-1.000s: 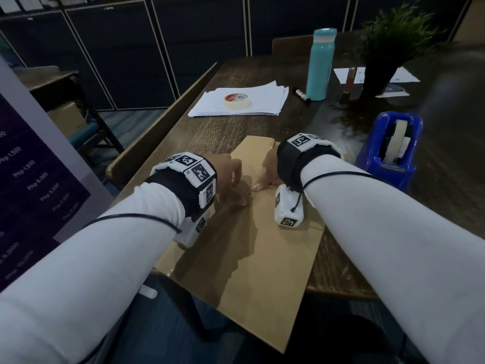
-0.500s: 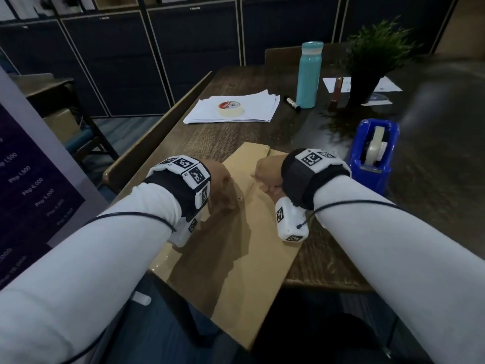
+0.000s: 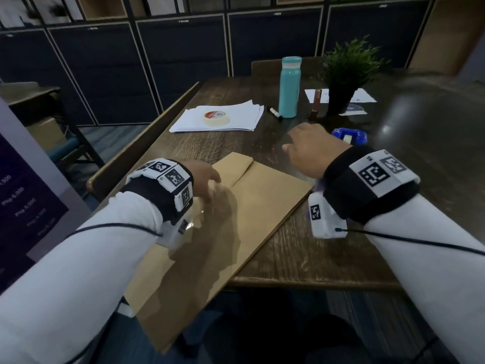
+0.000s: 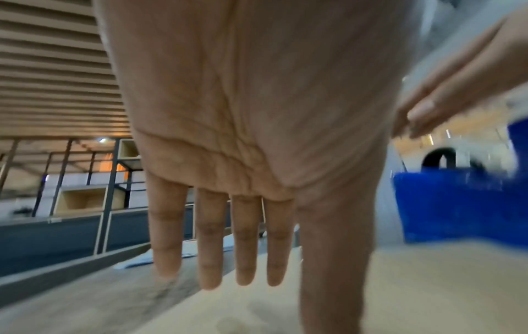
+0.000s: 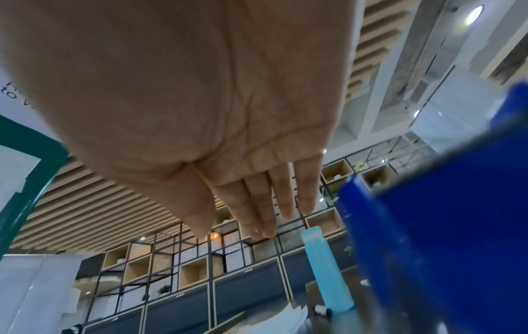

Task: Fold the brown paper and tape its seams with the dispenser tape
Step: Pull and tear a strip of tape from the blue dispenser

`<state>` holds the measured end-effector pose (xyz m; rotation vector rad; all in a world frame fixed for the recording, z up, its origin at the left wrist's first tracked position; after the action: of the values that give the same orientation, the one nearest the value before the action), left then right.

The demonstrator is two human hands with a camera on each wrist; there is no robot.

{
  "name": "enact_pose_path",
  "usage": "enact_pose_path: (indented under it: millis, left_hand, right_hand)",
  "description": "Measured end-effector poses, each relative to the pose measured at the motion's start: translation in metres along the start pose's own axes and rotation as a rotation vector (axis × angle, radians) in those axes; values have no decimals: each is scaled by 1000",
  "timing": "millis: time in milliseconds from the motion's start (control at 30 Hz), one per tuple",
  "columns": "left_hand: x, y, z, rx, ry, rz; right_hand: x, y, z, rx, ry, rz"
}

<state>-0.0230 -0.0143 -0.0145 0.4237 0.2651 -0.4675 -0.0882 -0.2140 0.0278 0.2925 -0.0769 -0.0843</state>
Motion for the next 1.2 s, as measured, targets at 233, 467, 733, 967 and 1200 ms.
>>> enact_pose_path:
  millis: [233,467,733,967,1200]
  left_hand:
    - [-9,-45,50,-471,-425,-178]
    - [-14,-112,72,-840,-519,-327]
    - [0,-151,65,-1085,-315,-295]
    - [6,-165,58,-1257,-154,-273]
    - [8,-169,55,-1429,-118,-282]
  right_hand:
    - [-10,-42,26,13,-99,-57]
    - [-16,-82,33,66,-80,-253]
    - [-17,-92,22,86,-18,-248]
    - [1,-101,19,170,-88,-212]
    - [9,-111,11,146,-126,-211]
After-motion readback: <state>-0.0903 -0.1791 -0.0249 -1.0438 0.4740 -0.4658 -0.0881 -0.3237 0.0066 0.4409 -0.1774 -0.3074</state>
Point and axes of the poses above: each hand's wrist, its own x-axis towards the middle knuckle, its own z-axis out of the back of the hand, y = z × x, the point moved 3 cm from there along x, towards the middle knuckle, and after that the axes turned 12 degrees about x, right-handed, at the moved point
